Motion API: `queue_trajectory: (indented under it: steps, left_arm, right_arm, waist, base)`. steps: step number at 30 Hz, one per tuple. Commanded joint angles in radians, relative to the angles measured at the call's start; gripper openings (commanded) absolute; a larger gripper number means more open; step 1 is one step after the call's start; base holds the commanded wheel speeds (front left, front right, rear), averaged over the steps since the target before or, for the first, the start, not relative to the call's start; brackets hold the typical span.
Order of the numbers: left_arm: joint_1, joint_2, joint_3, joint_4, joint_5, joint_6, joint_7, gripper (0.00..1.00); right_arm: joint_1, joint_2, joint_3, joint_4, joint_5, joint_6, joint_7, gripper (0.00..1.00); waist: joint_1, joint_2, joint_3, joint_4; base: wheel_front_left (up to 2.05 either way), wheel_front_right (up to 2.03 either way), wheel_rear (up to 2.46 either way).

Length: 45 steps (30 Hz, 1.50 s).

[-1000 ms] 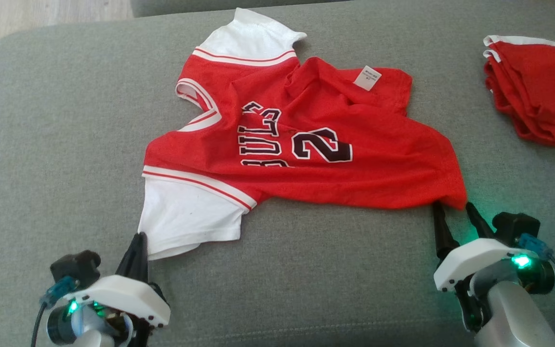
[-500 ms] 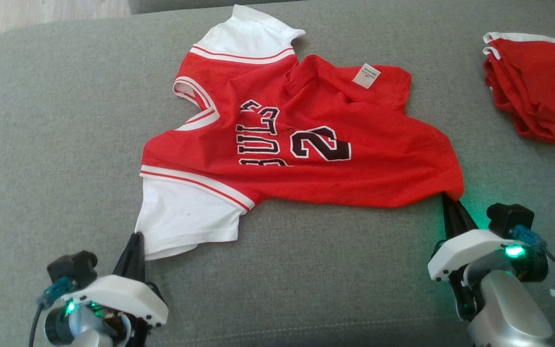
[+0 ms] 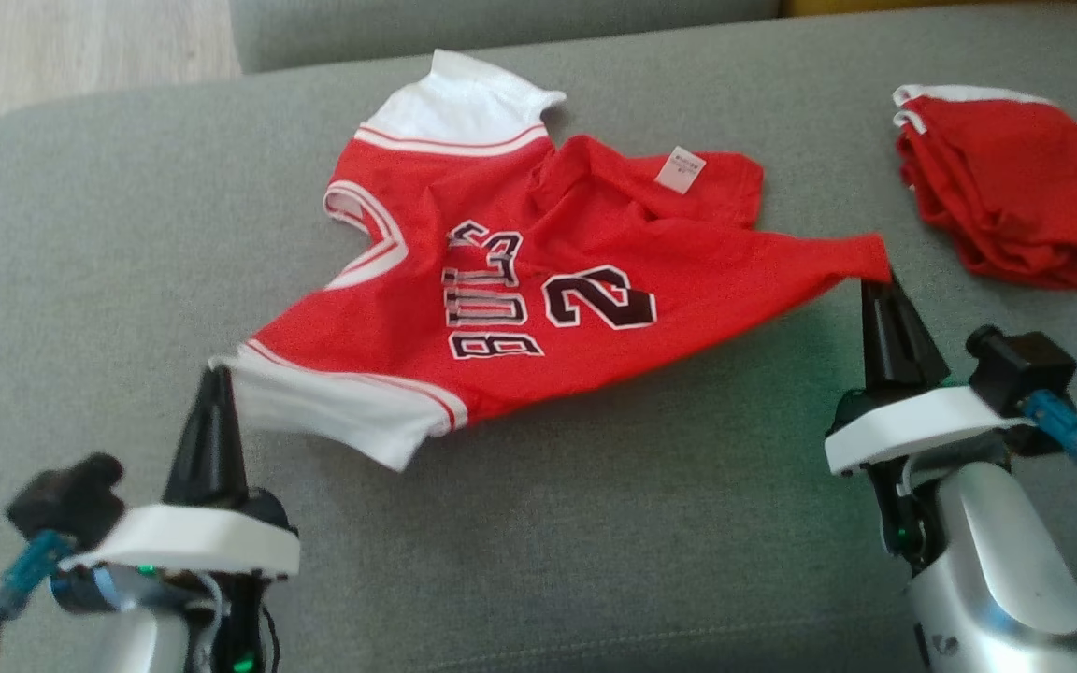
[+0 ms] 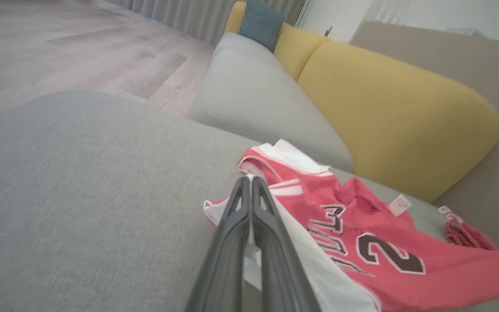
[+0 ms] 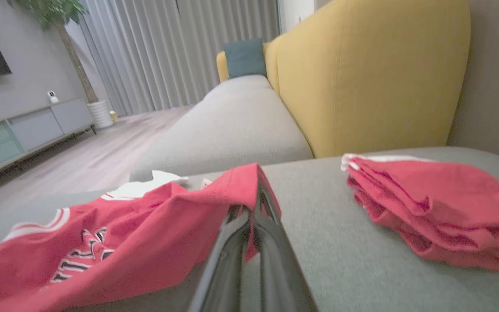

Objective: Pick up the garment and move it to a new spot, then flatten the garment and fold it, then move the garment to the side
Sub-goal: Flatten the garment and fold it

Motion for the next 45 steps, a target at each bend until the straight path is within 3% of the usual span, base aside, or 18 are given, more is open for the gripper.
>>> queue_trajectory:
  steps: [1,8,17,23,27,31,35,40,45]
  left_arm:
    - [-0.031,0.007,0.045,-0.089,-0.014,0.003,-0.016,0.0]
    - [-0.059,0.029,0.089,-0.329,-0.044,0.008,-0.007,0.0]
    - [-0.185,0.134,0.116,-0.642,-0.011,0.021,0.117,0.0]
    - [-0.332,0.198,0.114,-0.735,0.004,0.016,0.212,0.0]
    - [-0.447,0.233,0.099,-0.715,0.008,0.009,0.282,0.0]
    - [-0.55,0.248,0.073,-0.615,-0.003,-0.003,0.332,0.0]
    - [-0.684,0.259,0.041,-0.448,0.01,-0.027,0.347,0.0]
    - [-0.986,0.291,-0.022,-0.133,0.124,-0.071,0.297,0.0]
    - [-1.24,0.286,-0.067,0.094,0.226,-0.076,0.19,0.0]
  right_arm:
    - [0.004,-0.002,0.032,-0.09,0.008,0.007,-0.003,0.0]
    - [0.027,-0.002,0.037,-0.335,0.008,0.007,0.044,0.0]
    - [-0.013,-0.016,0.016,-0.649,-0.014,0.007,0.126,0.0]
    - [-0.061,-0.037,-0.003,-0.788,-0.026,0.007,0.184,0.0]
    - [-0.092,-0.04,-0.008,-0.829,-0.037,0.007,0.233,0.0]
    - [-0.144,-0.033,0.014,-0.781,0.003,0.007,0.276,0.0]
    - [-0.276,-0.037,0.032,-0.64,0.025,0.007,0.284,0.0]
    - [-0.617,-0.044,0.052,-0.326,-0.028,0.007,0.209,0.0]
    - [-0.886,-0.024,0.005,-0.058,-0.124,0.007,0.107,0.0]
  waist:
    - [0.0,-0.0001,-0.025,-0.007]
    - [0.0,-0.0001,-0.097,-0.014]
    - [0.0,-0.0001,-0.154,-0.019]
    - [0.0,-0.0001,-0.152,-0.012]
    - [0.0,-0.0001,-0.131,-0.008]
    - [0.0,-0.0001,-0.071,-0.001]
    - [0.0,-0.0001,0.012,0.006]
    - [0.0,-0.0001,0.105,0.013]
    - [0.0,-0.0001,0.138,0.019]
  base:
    - [0.0,0.0,0.0]
    - [0.0,0.0,0.0]
    - [0.0,0.0,0.0]
    - [0.0,0.0,0.0]
    - [0.0,0.0,0.0]
    - [0.0,0.0,0.0]
    - [0.0,0.0,0.0]
    - [0.0,0.0,0.0]
    - [0.0,0.0,0.0]
